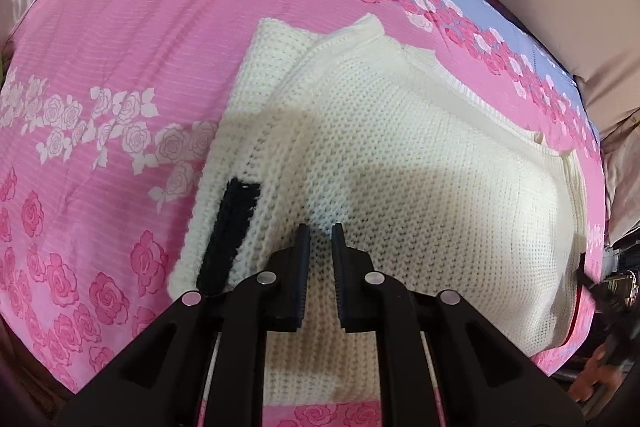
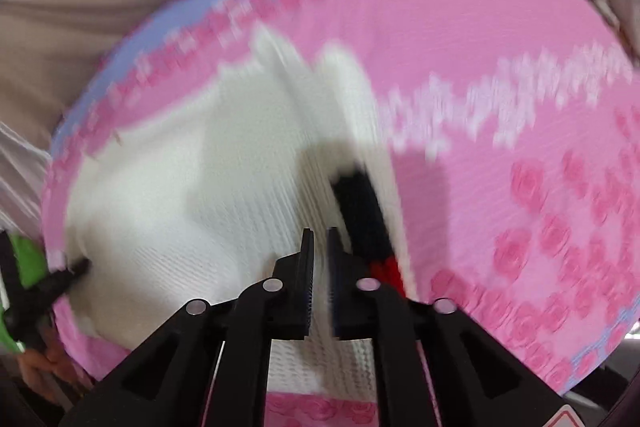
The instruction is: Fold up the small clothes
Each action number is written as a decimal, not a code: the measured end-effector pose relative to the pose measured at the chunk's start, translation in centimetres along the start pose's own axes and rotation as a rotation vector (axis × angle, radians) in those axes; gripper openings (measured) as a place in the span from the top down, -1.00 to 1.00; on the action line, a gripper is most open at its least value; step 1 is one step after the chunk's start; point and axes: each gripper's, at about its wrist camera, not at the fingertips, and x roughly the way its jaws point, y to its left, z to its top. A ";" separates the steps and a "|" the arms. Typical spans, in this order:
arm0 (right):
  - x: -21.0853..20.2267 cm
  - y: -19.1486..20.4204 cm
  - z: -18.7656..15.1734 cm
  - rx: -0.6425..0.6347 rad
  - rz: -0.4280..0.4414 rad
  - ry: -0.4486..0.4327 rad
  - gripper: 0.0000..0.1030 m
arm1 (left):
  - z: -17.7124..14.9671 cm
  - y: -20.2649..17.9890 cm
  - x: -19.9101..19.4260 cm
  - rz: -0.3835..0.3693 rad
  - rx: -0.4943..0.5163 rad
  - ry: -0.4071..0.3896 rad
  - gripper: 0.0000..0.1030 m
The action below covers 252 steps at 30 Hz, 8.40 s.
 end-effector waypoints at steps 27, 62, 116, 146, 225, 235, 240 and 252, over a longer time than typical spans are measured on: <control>4.3 3.2 8.9 -0.071 -0.060 -0.062 0.69 | 1.7 -0.4 -2.9 -0.037 0.001 -0.081 0.74; 3.5 1.8 10.7 0.020 0.049 -0.046 0.78 | 10.2 -1.3 0.5 -0.123 -0.019 -0.080 0.88; 7.9 21.5 2.5 -0.406 0.080 0.205 0.82 | -5.6 10.0 -3.4 -0.110 -0.413 -0.029 -0.10; 0.9 2.3 2.2 -0.037 0.149 0.112 0.57 | -1.5 -7.7 -7.8 -0.228 0.116 -0.062 0.77; -0.1 0.9 3.0 0.046 0.289 0.123 -0.15 | -2.6 -12.4 -7.4 -0.429 0.269 0.019 -0.15; 6.2 13.7 3.7 -0.122 0.427 0.349 -0.51 | -2.6 1.3 -10.2 -0.291 -0.070 -0.114 -0.18; 5.5 18.8 4.3 -0.257 0.417 0.325 -0.52 | -3.7 3.6 -10.3 -0.267 -0.124 -0.129 -0.18; -0.5 18.7 4.2 -0.338 0.402 0.224 0.82 | -2.5 2.6 -10.9 -0.278 -0.062 -0.159 -0.21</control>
